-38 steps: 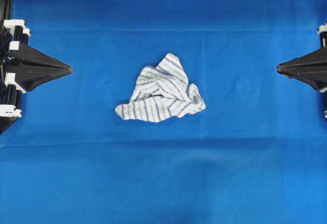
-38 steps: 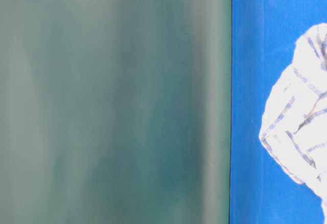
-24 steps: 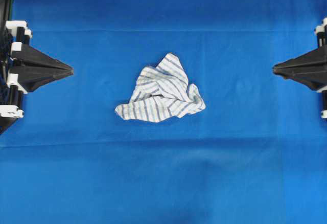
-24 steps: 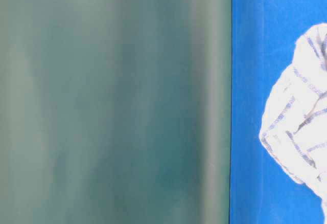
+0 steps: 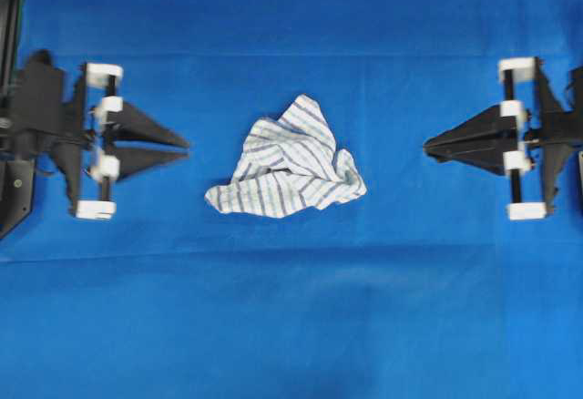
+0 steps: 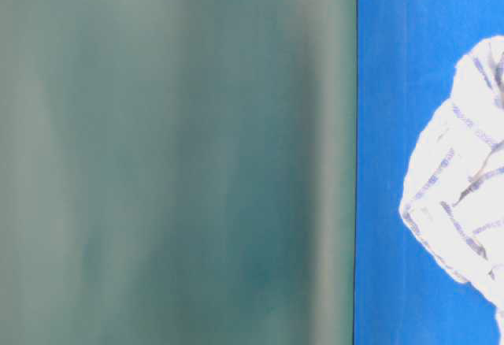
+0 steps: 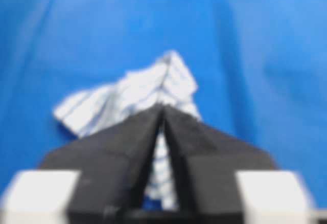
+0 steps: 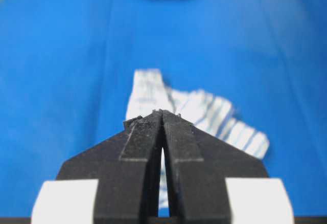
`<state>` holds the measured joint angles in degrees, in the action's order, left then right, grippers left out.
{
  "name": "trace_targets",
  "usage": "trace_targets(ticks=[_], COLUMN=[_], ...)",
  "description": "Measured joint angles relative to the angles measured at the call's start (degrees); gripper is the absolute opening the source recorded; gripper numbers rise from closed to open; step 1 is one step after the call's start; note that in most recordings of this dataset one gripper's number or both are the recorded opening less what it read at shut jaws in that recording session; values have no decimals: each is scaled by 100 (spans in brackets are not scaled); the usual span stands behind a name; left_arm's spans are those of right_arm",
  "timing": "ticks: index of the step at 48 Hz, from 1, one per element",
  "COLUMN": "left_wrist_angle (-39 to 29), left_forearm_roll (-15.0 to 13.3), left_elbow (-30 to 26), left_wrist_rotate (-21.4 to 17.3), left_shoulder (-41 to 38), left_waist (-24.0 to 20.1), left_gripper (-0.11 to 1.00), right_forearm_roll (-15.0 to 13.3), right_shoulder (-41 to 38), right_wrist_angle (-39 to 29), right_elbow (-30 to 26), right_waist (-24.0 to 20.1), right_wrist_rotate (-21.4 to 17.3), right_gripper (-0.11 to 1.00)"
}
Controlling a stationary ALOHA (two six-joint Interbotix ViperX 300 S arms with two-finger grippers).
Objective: Lift the towel with both arms.
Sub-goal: 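Move both grippers inward toward opposite sides of the striped towel, then close both grippers on the towel's left and right edges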
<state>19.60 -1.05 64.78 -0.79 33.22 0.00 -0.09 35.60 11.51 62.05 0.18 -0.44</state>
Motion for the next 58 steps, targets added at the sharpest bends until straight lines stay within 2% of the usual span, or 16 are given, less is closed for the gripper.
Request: trace_targets(ticks=[6, 9, 11, 13, 17, 31, 39, 47, 52, 55, 58], left_wrist_angle=[53, 62, 62, 70, 105, 642, 826, 835, 809, 765, 694], left_forearm_roll=[0, 9, 0, 0, 0, 0, 0, 0, 0, 0, -9], left_elbow=[-132, -202, -229, -264, -334, -422, -571, -729, -773, -791, -800], left_wrist_rotate=[9, 0, 9, 9, 9, 9, 44, 53, 9, 9, 18], left_shoulder=[-563, -809, -958, -1134, -1424, -2566, -3261, -3744, -3911, -3929, -3920], left_waist=[-9, -9, -9, -9, -9, 114, 193, 211, 202, 176, 167], left_gripper=[65, 81, 88, 91, 90, 90, 90, 87, 76, 62, 44], right_forearm_roll=[0, 9, 9, 9, 9, 70, 149, 246, 264, 255, 264], right_shoulder=[-598, -888, -1081, -1310, -1740, -3252, -3850, -4113, -4157, -4166, -4157], right_wrist_angle=[-9, -18, -26, -44, -79, -97, -105, -97, -97, -88, -88], right_elbow=[-185, -290, -378, -475, -633, -1195, -1424, -1512, -1521, -1521, -1521], right_waist=[0, 0, 0, 0, 9, 35, 70, 141, 176, 176, 167], right_wrist_rotate=[0, 0, 0, 0, 0, 0, 0, 0, 0, 0, 0], right_gripper=[43, 59, 65, 65, 62, 62, 62, 61, 56, 48, 35])
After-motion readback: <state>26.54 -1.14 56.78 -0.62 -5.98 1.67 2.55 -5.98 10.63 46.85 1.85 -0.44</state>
